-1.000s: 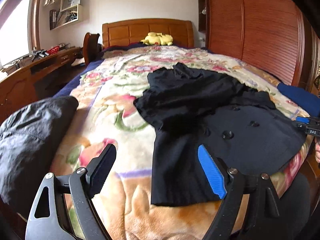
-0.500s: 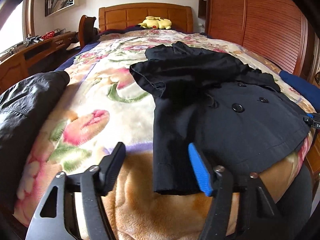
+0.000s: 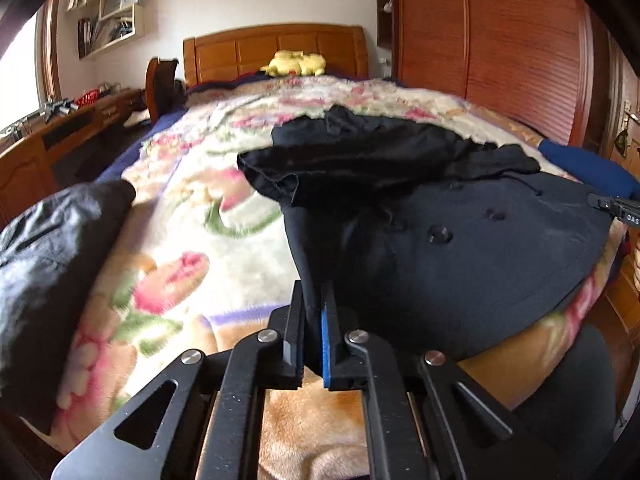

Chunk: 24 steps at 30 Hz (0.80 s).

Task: Fold large clothes
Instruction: 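Lift the hem with both grippers and fold it over toward the collar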

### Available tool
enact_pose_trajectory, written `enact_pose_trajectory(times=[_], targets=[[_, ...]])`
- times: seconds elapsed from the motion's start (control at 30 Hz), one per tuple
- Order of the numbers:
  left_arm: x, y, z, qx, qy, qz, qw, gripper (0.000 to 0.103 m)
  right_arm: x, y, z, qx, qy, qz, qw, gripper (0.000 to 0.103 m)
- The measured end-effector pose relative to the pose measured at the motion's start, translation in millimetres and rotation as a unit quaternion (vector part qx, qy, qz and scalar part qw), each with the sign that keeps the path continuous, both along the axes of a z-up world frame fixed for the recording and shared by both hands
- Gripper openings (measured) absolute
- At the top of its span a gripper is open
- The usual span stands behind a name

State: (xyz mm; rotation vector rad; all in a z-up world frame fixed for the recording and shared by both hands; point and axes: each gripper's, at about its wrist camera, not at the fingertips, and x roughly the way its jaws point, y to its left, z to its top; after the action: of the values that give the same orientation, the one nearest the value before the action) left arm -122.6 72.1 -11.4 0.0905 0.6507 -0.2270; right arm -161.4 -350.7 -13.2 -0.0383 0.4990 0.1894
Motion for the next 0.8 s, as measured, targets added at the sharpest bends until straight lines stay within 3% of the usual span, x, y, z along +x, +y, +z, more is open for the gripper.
enact_pose_trajectory(times=[0.37,0.6,0.8], targets=[[-58.2,5.0,84.6,-0.015,-0.103,-0.01,0.9945,0.005,-68.3,-6.7,63.9,-0.004,-0.086,0.028,0.996,0.009],[-97.6,7.0,145.4,-0.021,-0.184,-0.017,0.9826,0.005,-136.0,-15.8,108.9,-0.007,-0.153,0.043,0.987,0.009],[-101.0,14.0,172.1,-0.024,-0.216,-0.012,0.976,0.005,-175.0,-22.6,137.0,-0.017,-0.199,0.042,0.979,0.009]])
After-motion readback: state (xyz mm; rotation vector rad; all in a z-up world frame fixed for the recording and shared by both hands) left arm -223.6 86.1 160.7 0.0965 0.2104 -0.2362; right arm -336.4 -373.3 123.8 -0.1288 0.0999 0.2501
